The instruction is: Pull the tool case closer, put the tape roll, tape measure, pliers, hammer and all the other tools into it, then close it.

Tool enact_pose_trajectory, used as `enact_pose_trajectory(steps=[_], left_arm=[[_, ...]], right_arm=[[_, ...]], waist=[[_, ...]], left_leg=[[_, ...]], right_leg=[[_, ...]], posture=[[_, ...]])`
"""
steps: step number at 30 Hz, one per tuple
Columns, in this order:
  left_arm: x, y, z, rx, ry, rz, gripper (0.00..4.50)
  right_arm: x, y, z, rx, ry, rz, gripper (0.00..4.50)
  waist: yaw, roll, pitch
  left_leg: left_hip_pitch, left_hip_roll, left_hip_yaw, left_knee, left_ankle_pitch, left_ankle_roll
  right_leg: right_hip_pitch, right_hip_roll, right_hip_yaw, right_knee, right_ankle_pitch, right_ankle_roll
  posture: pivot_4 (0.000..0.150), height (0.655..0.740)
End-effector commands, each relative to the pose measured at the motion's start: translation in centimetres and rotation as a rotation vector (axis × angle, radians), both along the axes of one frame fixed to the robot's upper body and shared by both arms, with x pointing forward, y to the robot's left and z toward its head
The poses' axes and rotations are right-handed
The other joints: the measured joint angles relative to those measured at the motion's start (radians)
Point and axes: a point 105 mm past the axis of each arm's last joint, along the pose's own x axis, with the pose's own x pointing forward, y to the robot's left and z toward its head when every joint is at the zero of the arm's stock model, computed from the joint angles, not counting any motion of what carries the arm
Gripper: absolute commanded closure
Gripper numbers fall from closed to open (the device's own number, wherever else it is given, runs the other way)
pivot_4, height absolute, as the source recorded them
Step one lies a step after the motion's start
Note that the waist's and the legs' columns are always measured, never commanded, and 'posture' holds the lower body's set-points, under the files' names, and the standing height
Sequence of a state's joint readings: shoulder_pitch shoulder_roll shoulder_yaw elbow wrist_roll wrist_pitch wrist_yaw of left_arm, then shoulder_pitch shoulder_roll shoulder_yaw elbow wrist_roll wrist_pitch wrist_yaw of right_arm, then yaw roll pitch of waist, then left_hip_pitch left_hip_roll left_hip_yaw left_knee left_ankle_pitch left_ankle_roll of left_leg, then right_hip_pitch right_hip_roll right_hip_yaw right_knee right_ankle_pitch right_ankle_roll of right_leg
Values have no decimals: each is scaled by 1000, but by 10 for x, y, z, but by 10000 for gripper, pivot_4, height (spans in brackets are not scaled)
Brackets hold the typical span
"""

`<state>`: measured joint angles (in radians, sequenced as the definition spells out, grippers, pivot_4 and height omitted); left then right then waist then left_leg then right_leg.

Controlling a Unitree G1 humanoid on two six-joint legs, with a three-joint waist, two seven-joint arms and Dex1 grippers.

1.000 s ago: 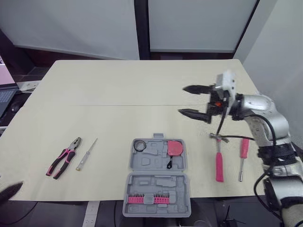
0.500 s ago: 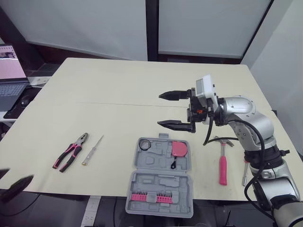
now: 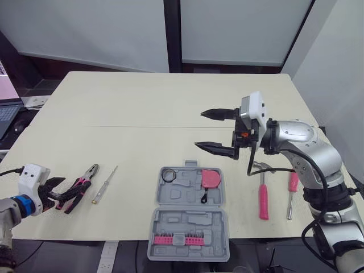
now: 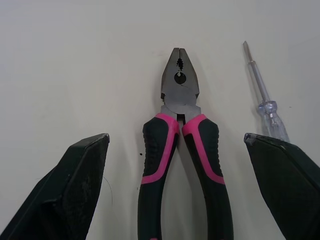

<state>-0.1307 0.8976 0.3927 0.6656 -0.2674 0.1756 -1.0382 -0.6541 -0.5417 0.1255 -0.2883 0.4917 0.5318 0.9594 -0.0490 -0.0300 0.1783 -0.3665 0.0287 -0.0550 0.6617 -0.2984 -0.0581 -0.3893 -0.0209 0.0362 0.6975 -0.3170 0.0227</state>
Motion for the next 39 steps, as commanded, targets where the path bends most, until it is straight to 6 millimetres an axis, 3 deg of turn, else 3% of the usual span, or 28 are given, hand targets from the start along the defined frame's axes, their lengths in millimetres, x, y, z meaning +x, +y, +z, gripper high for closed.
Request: enact_pose_trajectory(steps=[1,11,14,19,23,27,31,34,39], left_arm=[[6,3,-1,44,7,-20,0],[8,-3,-28,17,74,-20,0],[6,-4,-30,16,80,-25,5729],[4,-2,-30,13,71,-20,20356],[1,-3,-26,12,71,-43,20703],[5,-3,3,48,21,-86,20703],[10,-18,53,158,-7,-255,20704],[12,-48,87,200,-4,-433,20704],[10,-114,115,223,30,-737,20704]], right_arm=[[-8,-3,14,18,-52,-6,139],[-11,-3,12,0,-43,-16,139],[-9,-3,12,2,-42,-21,0],[-9,-2,10,5,-32,-20,0],[-10,-3,8,-1,-30,-16,0],[-8,-5,6,-23,-36,-17,0],[-3,-11,3,-53,-40,-28,0],[0,-17,-7,-117,-31,-22,0],[17,-18,-23,-244,6,-91,0]], waist=[[1,0,0],[1,0,0],[1,0,0],[1,0,0],[-2,0,0],[-3,0,0],[-2,-3,0],[10,-3,1],[16,2,3]], left_leg=[[0,0,0,0,0,0],[0,0,0,0,0,0],[0,0,0,0,0,0],[0,0,1,0,0,0],[0,0,1,0,0,0],[0,0,1,0,0,0],[-1,0,-1,0,0,0],[-2,0,-3,1,0,0],[-2,-2,1,1,0,0]], right_leg=[[0,0,0,0,0,0],[0,0,0,0,0,0],[0,0,0,1,0,0],[0,0,0,1,0,0],[0,0,0,1,0,0],[0,0,1,1,0,0],[0,0,-1,0,0,0],[0,0,-1,0,0,0],[0,1,0,-1,0,1]], posture=[[1500,7400],[1500,7400],[1500,7400],[1500,7400],[1500,7400],[1500,7400],[1500,7400],[1500,7400],[1500,7400]])
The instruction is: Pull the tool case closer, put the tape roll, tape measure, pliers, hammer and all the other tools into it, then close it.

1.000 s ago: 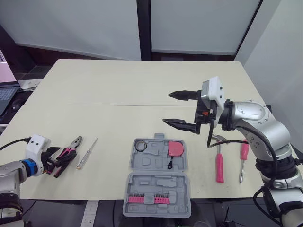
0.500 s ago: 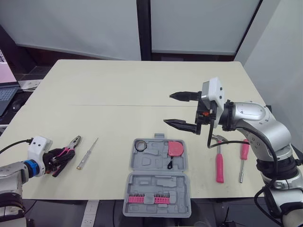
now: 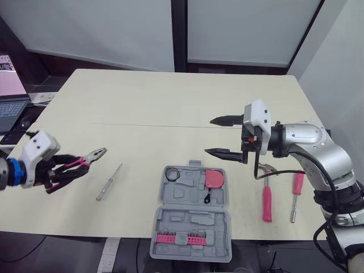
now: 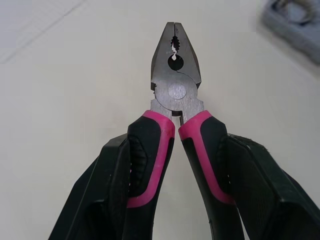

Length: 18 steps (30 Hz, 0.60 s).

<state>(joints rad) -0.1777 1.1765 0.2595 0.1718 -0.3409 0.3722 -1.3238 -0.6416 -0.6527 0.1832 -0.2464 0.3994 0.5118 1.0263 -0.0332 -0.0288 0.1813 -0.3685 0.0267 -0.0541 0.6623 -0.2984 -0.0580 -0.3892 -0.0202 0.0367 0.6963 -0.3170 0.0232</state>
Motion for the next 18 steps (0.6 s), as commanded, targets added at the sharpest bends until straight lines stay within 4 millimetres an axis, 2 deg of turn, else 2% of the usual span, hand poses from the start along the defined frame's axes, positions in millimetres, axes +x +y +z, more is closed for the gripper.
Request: enact_pose_trajectory(steps=[1,4,6,9,11,14,18], left_arm=[[2,-54,16,3,7,-227,20704],[7,-85,14,13,11,-331,20704],[8,-117,9,5,37,-439,20704],[11,-152,6,-1,57,-547,20704],[14,-164,4,3,66,-572,20704],[21,-174,1,3,64,-579,20704],[23,-186,-1,15,68,-598,20704]], right_arm=[[13,4,5,-43,8,-64,0],[8,17,10,-43,11,-3,0],[2,26,0,-144,-15,55,0],[-6,40,-12,-208,-5,108,0],[-11,44,-20,-242,10,139,0],[-8,52,-30,-269,-8,126,0],[-7,62,-38,-263,24,104,0]], waist=[[0,1,1],[-1,2,2],[-5,2,2],[-5,2,2],[-7,2,2],[-12,2,2],[-16,2,2]], left_leg=[[0,0,0,0,0,0],[0,0,0,1,0,0],[0,0,0,1,0,0],[-2,0,0,1,0,0],[-5,0,0,2,0,0],[-16,0,-2,6,0,0],[-16,1,-2,11,0,0]], right_leg=[[0,1,0,0,0,0],[0,4,0,1,0,0],[-1,8,1,1,0,0],[-1,12,1,0,0,0],[-3,13,1,1,0,0],[-15,13,3,5,0,-1],[-17,13,3,11,0,-1]], posture=[[1500,7400],[1500,7400],[1500,7400],[1500,7400],[1500,7400],[1500,7400],[1500,7400]])
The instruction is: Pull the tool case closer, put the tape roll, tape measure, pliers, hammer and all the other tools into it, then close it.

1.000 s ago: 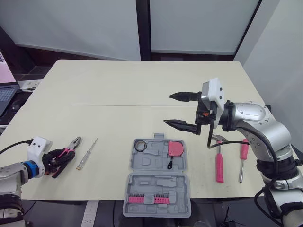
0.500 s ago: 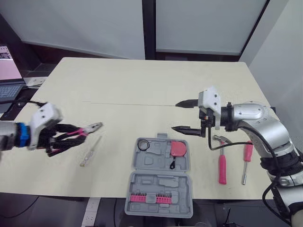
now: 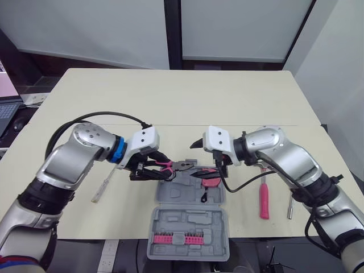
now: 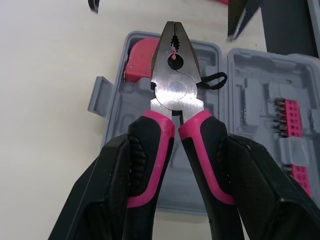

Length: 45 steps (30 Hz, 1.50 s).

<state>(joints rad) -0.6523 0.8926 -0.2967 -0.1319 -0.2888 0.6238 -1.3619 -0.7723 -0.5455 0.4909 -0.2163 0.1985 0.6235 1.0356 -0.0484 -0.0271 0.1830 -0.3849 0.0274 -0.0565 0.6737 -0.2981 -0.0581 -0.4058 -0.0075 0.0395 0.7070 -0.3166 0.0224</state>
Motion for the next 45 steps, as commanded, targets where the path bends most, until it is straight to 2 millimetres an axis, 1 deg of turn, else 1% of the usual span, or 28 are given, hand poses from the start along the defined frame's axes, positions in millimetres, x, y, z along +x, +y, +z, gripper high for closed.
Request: enact_pose_trajectory(steps=[1,5,9,12,15,17,21,22,27,28,29,32,33,35,37,40,43,45], left_arm=[[2,-7,10,8,-39,-18,20704],[3,-12,9,18,-40,-20,20704],[4,-15,10,23,-45,-19,20704],[4,-18,10,15,-42,-19,20704],[4,-19,10,17,-41,-19,20704],[4,-18,9,20,-39,-17,20704],[4,-18,8,21,-44,-13,20704],[4,-18,8,24,-46,-13,20704],[0,-14,7,5,-62,-32,20704],[0,-12,9,-9,-83,-37,13565],[1,-10,11,-28,-106,-28,11305],[-7,1,21,-124,-168,-43,1897],[-8,9,21,-150,-166,-10,0],[-15,27,22,-201,-150,24,0],[-22,41,24,-240,-165,26,0],[-31,62,21,-241,-193,42,0],[-47,76,11,-192,-164,28,0],[-55,80,5,-171,-152,19,0]], right_arm=[[0,8,5,8,-29,-4,0],[3,14,-3,-14,-31,-15,0],[5,16,-8,-32,-36,-17,0],[4,18,-10,-28,-24,-15,6248],[4,20,-11,-28,-20,-12,16507],[5,20,-9,-26,-21,-11,22313],[6,21,-6,-20,-18,-8,30318],[6,20,-6,-20,-17,-6,31425],[7,18,-7,-27,-21,-2,31449],[8,15,-8,-35,-25,-10,31485],[9,12,-9,-44,-29,-18,31684],[9,-4,-14,-78,-33,-47,32316],[9,-9,-15,-90,-32,-59,32316],[4,-18,-20,-113,-21,-77,32316],[-1,-23,-25,-132,-11,-89,32316],[-10,-26,-35,-150,12,-106,32316],[-19,-26,-48,-190,17,-101,32316],[-22,-24,-56,-208,9,-97,32316]], waist=[[-1,0,0],[-1,0,0],[-2,0,0],[-3,0,0],[-4,0,0],[-3,0,0],[-3,0,0],[-3,0,0],[-4,0,0],[-5,0,0],[-6,0,0],[-5,0,0],[-4,0,0],[-5,0,0],[-7,0,0],[-6,0,0],[-6,0,0],[-6,0,0]], left_leg=[[0,0,0,1,0,0],[0,0,-1,3,0,0],[0,-1,-1,4,0,0],[0,-1,-1,4,0,0],[0,0,-2,4,0,0],[0,0,-2,4,0,0],[0,-1,-2,4,0,0],[0,-1,-2,4,0,0],[0,0,-2,4,0,0],[0,0,-2,4,0,0],[0,0,-2,4,0,0],[0,1,-2,4,0,0],[0,1,-3,4,0,0],[0,1,-3,4,0,0],[0,1,-3,3,0,0],[0,1,-3,3,0,0],[0,1,-3,3,0,0],[0,1,-2,3,0,0]], right_leg=[[0,0,0,1,0,0],[0,0,0,4,0,0],[0,0,0,5,0,0],[0,0,0,5,0,0],[0,0,0,5,0,0],[0,0,0,5,0,0],[0,0,0,5,0,0],[0,0,0,5,0,0],[0,0,0,5,0,0],[0,0,0,5,0,0],[0,0,0,5,0,0],[0,-1,0,5,0,0],[0,-2,0,6,0,0],[0,-6,0,5,0,0],[0,-6,-1,5,0,0],[0,-6,-1,5,0,0],[0,-6,-1,5,0,0],[0,-6,-1,5,0,0]], posture=[[1500,7400],[1500,7400],[1500,7400],[1500,7400],[1500,7400],[1500,7400],[1500,7400],[1500,7400],[1500,7400],[1500,7400],[1500,7400],[1500,7400],[1500,7400],[1500,7400],[1500,7400],[1500,7400],[1500,7400],[1500,7400]])
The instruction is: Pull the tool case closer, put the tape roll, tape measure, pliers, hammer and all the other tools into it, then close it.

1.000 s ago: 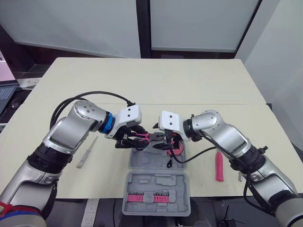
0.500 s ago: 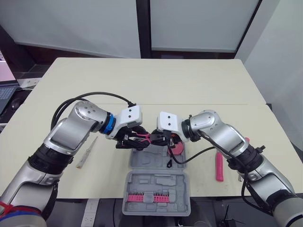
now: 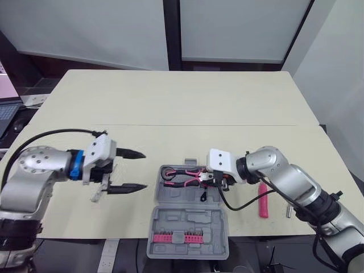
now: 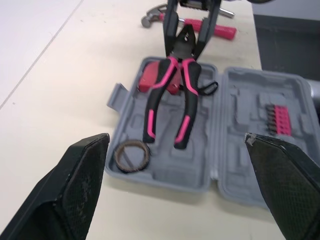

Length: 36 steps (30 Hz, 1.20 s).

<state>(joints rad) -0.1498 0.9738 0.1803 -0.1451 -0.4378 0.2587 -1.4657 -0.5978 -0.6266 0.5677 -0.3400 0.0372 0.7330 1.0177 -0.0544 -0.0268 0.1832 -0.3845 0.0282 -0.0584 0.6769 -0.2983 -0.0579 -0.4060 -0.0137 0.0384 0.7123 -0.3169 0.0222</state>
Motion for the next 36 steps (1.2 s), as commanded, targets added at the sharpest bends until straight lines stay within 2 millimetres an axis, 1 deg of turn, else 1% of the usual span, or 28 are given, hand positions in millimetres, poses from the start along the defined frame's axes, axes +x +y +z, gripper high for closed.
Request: enact_pose_trajectory(steps=[1,4,10,13,15,18,21,26,28,29,32,34,36], left_arm=[[-11,5,3,34,-36,-40,0],[-14,3,-2,50,-45,-54,0],[-16,-3,-3,45,-37,-58,0],[-17,-2,-2,52,-30,-55,0],[-17,-1,-2,56,-29,-53,0],[-17,-3,-2,56,-29,-54,0],[-17,-5,-2,55,-28,-56,0],[-17,-6,-1,59,-30,-58,0],[-17,-6,-2,62,-33,-60,0],[-17,-6,-2,63,-33,-61,0],[-16,-7,-2,61,-35,-66,0],[-14,-9,-2,55,-42,-69,0],[-13,-11,-2,49,-50,-73,0]], right_arm=[[-6,10,-1,2,-46,19,32316],[-8,17,-7,-1,-43,14,32316],[-1,17,-16,-47,-67,-20,32316],[-4,21,-21,-51,-50,-19,32316],[-6,23,-22,-49,-45,-19,32316],[-9,32,-25,-38,-38,-5,32316],[-7,39,-24,-25,-42,-5,32316],[-7,46,-22,8,-22,2,32316],[-5,42,-18,29,-21,5,25235],[-5,40,-17,34,-21,6,23753],[-10,32,-9,66,-6,46,17156],[-17,28,-2,113,10,104,17156],[-19,29,3,162,-17,157,17156]], waist=[[0,0,0],[1,0,0],[3,0,0],[3,0,0],[2,0,0],[-1,0,0],[-1,0,0],[-1,0,0],[-1,0,0],[-2,0,0],[-1,0,0],[1,0,0],[2,0,0]], left_leg=[[0,0,0,0,0,0],[0,0,0,0,0,0],[0,-1,0,0,0,0],[0,0,0,0,0,0],[0,0,0,0,0,0],[0,0,0,0,0,0],[0,0,0,0,0,0],[1,0,0,0,0,0],[1,0,0,0,0,0],[1,0,0,0,0,0],[1,0,0,0,0,0],[1,0,0,0,0,0],[0,0,0,0,0,0]], right_leg=[[0,0,0,0,0,0],[0,1,0,0,0,0],[0,3,0,0,0,0],[0,5,0,0,0,0],[0,6,0,0,0,0],[0,7,1,0,0,0],[0,7,0,0,0,0],[0,7,1,0,0,0],[0,7,0,0,0,0],[0,7,1,0,0,0],[0,7,1,0,0,0],[0,6,1,0,0,0],[1,6,0,0,0,0]], posture=[[1500,7400],[1500,7400],[1500,7400],[1500,7400],[1500,7400],[1500,7400],[1500,7400],[1500,7400],[1500,7400],[1500,7400],[1500,7400],[1500,7400],[1500,7400]])
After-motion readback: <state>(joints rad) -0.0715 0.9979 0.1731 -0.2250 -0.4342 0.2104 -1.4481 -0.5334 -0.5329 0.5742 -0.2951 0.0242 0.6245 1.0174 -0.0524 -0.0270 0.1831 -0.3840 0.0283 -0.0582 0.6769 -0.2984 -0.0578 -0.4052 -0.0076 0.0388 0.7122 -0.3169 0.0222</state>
